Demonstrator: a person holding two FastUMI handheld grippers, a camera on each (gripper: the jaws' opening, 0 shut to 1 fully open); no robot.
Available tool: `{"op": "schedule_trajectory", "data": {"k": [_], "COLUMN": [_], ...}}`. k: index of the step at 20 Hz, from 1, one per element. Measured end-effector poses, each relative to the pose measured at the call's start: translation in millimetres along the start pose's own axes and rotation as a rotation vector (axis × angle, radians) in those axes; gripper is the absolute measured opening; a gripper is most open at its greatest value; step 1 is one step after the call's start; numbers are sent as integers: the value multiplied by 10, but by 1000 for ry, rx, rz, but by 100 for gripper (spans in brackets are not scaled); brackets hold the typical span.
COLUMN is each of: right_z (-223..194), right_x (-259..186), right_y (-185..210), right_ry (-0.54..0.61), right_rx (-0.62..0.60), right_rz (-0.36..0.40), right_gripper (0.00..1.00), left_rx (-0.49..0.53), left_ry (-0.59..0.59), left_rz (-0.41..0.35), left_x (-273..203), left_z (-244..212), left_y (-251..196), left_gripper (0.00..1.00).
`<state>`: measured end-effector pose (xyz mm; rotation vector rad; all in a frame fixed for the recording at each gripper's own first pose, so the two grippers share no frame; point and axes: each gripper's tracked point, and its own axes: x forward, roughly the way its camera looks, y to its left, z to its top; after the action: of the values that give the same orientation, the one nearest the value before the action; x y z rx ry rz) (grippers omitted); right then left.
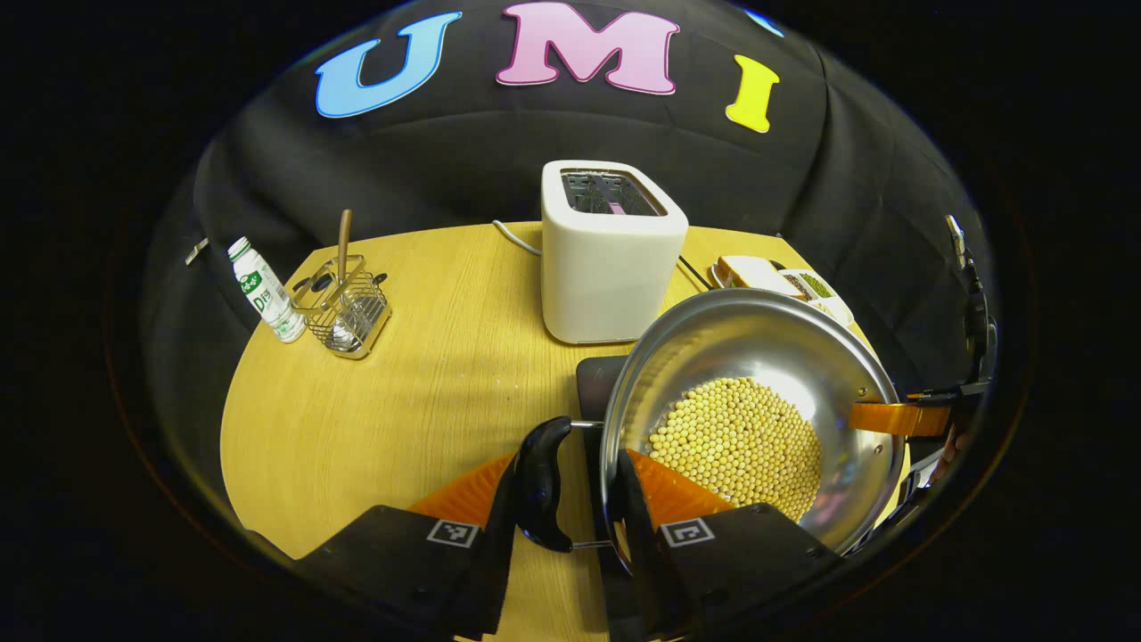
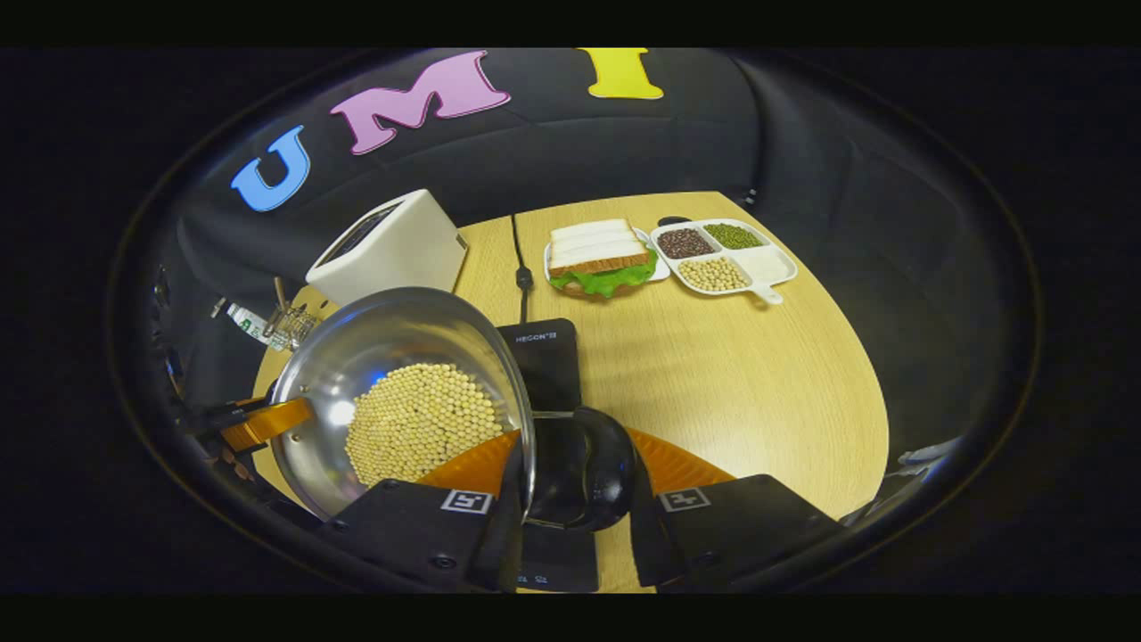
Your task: First push the handle of the pot to place it horizontally, then grasp the pot with both hands and set it on the induction cooktop.
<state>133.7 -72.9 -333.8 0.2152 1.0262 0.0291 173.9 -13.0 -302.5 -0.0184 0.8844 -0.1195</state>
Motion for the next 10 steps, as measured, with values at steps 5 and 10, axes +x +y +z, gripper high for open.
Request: {"op": "schedule_trajectory", "data": {"k": [5, 10], "right_z": [7, 63], "right_x": [-42, -135], "right_y": [-18, -5], "right_ry": [-13, -41], "right_rx": [-2, -8], "right_rz": [-17, -25], "right_gripper": [61, 99], "left_rx": [4, 54], "left_ry": [8, -38], "left_rz": [6, 33], "left_x": [-19, -101], "left_z": [-15, 87], "left_y": [4, -10], "left_gripper": [63, 89]}}
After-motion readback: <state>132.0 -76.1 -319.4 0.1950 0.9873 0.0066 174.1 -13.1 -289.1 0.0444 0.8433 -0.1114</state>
